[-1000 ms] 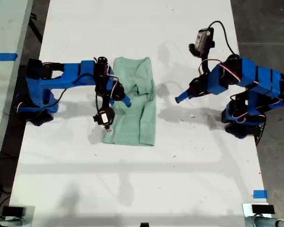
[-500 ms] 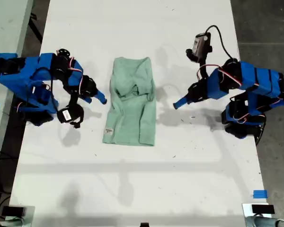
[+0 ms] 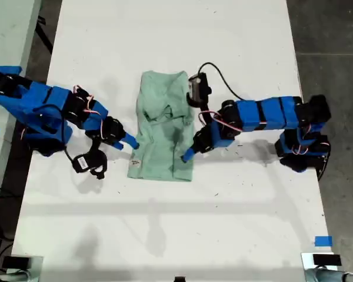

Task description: Fold tshirt

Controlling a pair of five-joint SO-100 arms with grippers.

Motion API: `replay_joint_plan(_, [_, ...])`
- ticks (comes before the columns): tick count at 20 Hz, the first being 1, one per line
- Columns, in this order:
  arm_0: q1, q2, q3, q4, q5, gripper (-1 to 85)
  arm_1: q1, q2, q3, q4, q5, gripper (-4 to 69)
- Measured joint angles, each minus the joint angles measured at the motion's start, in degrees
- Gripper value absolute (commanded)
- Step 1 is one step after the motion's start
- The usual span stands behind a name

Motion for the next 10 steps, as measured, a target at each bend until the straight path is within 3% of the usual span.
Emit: replay_joint_plan(10, [6.9, -18.9, -4.0, -6.9, 0.0, 20.7, -2.3, -20.0, -12.8, -0.1, 1.8, 32.9])
